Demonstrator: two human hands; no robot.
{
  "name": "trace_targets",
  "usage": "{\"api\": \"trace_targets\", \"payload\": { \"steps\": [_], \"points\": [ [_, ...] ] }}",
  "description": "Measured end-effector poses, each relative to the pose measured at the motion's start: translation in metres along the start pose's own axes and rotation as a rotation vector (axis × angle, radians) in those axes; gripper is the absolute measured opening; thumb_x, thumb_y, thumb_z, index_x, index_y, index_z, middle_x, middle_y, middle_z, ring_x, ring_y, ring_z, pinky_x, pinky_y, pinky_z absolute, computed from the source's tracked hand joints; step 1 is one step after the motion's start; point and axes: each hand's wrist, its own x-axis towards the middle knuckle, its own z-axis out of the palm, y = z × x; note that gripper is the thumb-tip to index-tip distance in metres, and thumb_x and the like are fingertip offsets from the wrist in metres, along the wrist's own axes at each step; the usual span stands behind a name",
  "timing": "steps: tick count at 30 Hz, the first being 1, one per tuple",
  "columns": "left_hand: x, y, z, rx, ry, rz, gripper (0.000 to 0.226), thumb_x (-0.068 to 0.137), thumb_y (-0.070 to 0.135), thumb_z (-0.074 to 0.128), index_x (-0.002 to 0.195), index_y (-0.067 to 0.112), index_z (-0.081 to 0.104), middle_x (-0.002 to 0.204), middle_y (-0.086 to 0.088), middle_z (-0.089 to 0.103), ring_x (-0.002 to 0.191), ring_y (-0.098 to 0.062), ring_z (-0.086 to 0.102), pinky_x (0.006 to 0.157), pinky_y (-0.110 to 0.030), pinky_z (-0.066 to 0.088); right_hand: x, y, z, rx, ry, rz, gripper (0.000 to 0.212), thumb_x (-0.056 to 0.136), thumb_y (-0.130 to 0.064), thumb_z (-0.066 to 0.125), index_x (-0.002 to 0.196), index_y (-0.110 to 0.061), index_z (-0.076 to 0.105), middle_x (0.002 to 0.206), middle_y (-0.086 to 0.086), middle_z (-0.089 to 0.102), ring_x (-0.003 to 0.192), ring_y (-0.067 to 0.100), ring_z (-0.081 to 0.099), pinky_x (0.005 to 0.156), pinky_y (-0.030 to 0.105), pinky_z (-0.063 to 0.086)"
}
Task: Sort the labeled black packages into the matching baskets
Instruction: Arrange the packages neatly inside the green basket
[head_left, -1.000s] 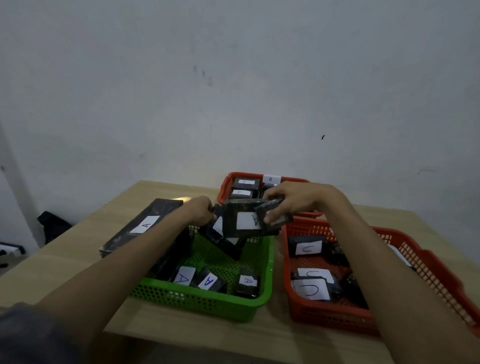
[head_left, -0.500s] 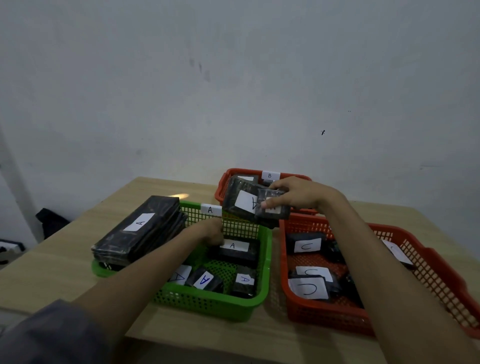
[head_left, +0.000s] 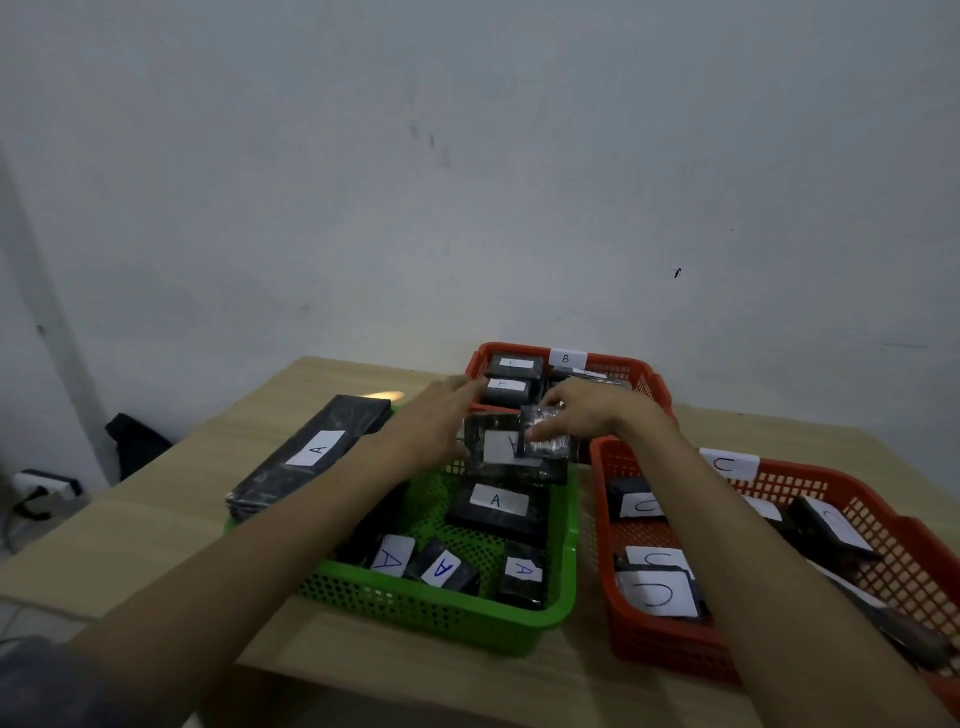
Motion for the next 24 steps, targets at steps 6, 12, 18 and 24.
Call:
{"api": "trace_targets", "payload": {
  "steps": [6,12,18,24],
  "points": [
    [-0.007,-0.001,0.031,0.096,-0.172,0.073,0.102,0.068,0.045,0.083,0.149,0.022,0.026,0.150,-0.004,0.042,0.134,-0.025,0.042,0.109,-0.043,0.037,0.009,-0.004,0.024,-0.027,-0.106,0.013,0.047,0.089,-0.046,0.069,0.125,-0.016,0.065,0.125,0.002,0.062,0.111,0.020,0.056,0.099,0.039,0.043],
    [-0.005,0.007,0.050,0.041,-0.249,0.070,0.086,0.072,0.034,0.083,0.141,0.016,0.035,0.143,-0.005,0.045,0.129,-0.024,0.046,0.106,-0.040,0.041,0.010,0.012,0.034,-0.017,0.014,0.057,0.037,0.089,-0.040,0.071,0.113,-0.012,0.069,0.109,0.009,0.068,0.100,0.027,0.064,0.080,0.035,0.051],
    [-0.001,0.012,0.047,-0.077,-0.375,0.045,0.069,0.081,0.020,0.077,0.141,0.018,0.043,0.146,-0.004,0.045,0.134,-0.023,0.042,0.111,-0.040,0.036,0.005,0.015,0.024,0.069,0.191,0.025,0.041,0.090,-0.036,0.071,0.120,-0.008,0.067,0.119,0.012,0.066,0.101,0.024,0.063,0.086,0.038,0.051],
    [0.001,0.013,0.044,-0.038,-0.513,-0.013,0.076,0.080,0.024,0.078,0.145,0.020,0.038,0.146,-0.004,0.044,0.133,-0.025,0.042,0.109,-0.040,0.035,0.009,0.013,0.028,0.142,0.291,0.017,0.027,0.087,-0.028,0.076,0.108,-0.018,0.061,0.107,0.000,0.059,0.076,0.001,0.049,0.057,0.020,0.036]
  ]
}}
